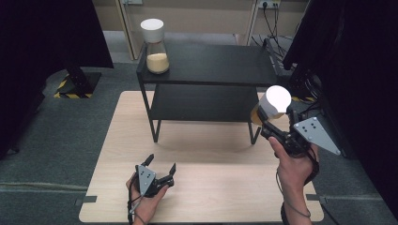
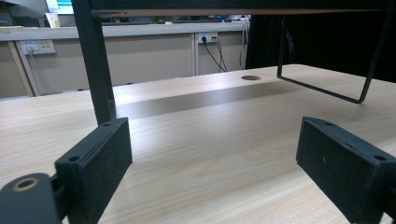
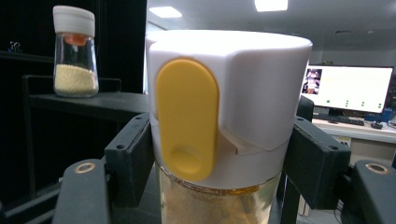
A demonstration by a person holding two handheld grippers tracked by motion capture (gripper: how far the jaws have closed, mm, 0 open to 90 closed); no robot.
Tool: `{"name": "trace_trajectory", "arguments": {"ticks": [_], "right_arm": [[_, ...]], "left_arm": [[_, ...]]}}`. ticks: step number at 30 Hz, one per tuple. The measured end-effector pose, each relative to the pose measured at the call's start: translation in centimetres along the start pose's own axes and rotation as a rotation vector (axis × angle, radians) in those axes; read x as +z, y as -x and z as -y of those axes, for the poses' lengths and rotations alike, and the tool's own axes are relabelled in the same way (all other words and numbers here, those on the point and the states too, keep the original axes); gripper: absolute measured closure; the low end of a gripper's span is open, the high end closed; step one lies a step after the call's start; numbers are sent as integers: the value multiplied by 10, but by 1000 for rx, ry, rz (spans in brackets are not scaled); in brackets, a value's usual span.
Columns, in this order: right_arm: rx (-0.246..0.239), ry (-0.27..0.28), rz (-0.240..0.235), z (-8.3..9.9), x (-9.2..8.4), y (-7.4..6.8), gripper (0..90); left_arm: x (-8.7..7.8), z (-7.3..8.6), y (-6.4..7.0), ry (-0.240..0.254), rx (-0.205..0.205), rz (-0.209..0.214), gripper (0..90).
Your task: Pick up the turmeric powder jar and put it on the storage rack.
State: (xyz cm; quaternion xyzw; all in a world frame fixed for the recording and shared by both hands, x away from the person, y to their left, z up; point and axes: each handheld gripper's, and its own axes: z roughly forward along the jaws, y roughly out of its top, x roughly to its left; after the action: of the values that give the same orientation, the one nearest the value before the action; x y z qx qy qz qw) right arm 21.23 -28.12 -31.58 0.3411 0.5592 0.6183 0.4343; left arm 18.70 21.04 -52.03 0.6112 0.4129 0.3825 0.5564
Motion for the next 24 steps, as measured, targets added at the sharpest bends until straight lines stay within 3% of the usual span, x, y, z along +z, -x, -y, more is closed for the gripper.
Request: {"name": "trace_trajectory", "arguments": {"ticks": [10, 24], "right_arm": [[-26, 17, 5, -24, 14, 2, 308], [-12, 28, 18, -46, 38, 1, 308]], "left_arm": [[0, 0, 1, -2, 2, -2, 103], [0, 0, 0, 0, -2, -1, 103]]}}
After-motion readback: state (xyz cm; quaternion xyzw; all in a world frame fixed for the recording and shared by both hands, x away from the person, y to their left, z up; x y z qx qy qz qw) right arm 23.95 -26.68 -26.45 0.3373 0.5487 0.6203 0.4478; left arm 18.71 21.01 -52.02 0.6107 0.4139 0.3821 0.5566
